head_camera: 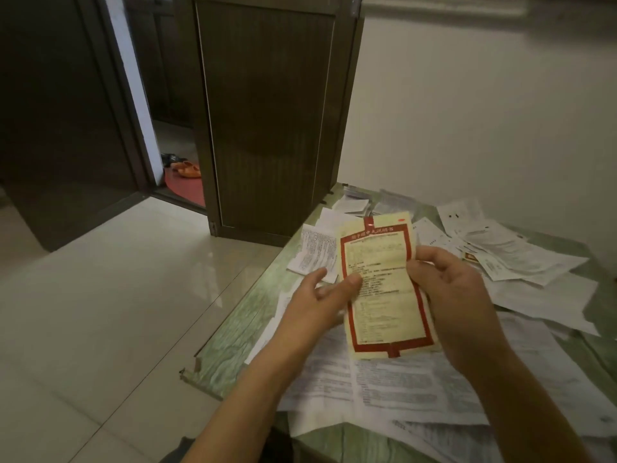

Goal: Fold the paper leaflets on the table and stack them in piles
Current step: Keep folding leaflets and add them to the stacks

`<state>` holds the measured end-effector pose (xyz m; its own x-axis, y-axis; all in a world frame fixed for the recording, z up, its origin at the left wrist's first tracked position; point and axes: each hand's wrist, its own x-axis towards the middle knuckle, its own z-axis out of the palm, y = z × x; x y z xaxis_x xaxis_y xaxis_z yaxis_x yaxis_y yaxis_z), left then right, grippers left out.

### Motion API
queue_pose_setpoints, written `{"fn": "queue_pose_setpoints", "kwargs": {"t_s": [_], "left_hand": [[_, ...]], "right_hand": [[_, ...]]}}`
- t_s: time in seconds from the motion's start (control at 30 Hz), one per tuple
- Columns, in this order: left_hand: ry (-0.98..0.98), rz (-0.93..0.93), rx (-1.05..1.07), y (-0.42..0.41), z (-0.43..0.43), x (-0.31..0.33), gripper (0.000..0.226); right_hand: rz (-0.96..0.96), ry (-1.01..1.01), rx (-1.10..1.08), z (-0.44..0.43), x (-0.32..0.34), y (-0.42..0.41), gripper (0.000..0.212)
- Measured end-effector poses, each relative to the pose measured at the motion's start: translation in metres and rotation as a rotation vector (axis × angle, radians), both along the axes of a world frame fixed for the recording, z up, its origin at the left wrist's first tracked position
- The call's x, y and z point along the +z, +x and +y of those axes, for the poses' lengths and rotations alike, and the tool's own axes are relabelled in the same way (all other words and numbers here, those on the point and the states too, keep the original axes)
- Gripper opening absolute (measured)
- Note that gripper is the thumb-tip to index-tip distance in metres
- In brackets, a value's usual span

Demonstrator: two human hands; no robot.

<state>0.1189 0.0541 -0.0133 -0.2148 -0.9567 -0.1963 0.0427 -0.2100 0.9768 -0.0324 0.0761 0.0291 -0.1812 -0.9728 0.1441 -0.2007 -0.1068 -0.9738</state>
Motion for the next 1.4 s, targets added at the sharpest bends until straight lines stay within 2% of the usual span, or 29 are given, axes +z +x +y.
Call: {"fn": "queue_pose_setpoints", "kwargs": {"t_s": [0.07,0.13,0.3,0.47,0.57,0.63,0.73,0.8,0.87,0.97,1.1,1.27,1.4], "left_hand": [[0.020,0.039,0.010,0.006,-0.003,-0.001,0.040],[-0.030,-0.025,0.080,0.010,-0.005,-0.003,0.010],[-0.104,-0.107,0.163,0.014,-0.010,-0.006,0.013],[-0.111,-0.164,0.169,0.015,-0.014,-0.007,0.011],[-0.076,-0.188,0.154,0.014,-0.014,-0.006,0.020],[-0.026,-0.134,0.158,0.013,-0.015,-0.006,0.022],[0.158,0.068,0.165,0.010,-0.015,-0.006,0.020],[0.312,0.150,0.106,0.010,-0.015,-0.007,0.034],[0.366,0.163,0.047,0.012,-0.013,-0.008,0.037],[0.275,0.023,0.012,0.016,-0.008,-0.014,0.022],[0.183,-0.009,0.090,0.021,-0.003,-0.019,0.010],[0.073,-0.015,0.145,0.019,-0.001,-0.018,0.013],[0.065,-0.007,0.138,0.018,-0.001,-0.017,0.021]], "right_hand": [[0.003,0.041,-0.011,-0.007,-0.012,0.006,0.012],[-0.028,0.090,-0.001,-0.015,-0.025,0.010,0.012],[-0.226,0.278,0.150,-0.028,-0.044,0.003,0.016],[-0.216,0.351,0.212,-0.028,-0.057,-0.002,0.019],[-0.198,0.342,0.195,-0.027,-0.062,-0.003,0.020],[-0.181,0.325,0.168,-0.026,-0.063,-0.003,0.018],[-0.161,0.297,0.135,-0.025,-0.062,-0.003,0.026],[-0.143,0.273,0.139,-0.024,-0.061,-0.001,0.032],[-0.121,0.251,0.155,-0.022,-0.061,0.001,0.036],[-0.131,0.257,0.162,-0.021,-0.062,0.003,0.032],[-0.224,0.278,0.130,-0.024,-0.063,0.005,0.020],[-0.126,0.261,0.284,-0.015,-0.058,0.006,0.029],[-0.120,0.224,0.275,-0.014,-0.059,0.007,0.030]]}}
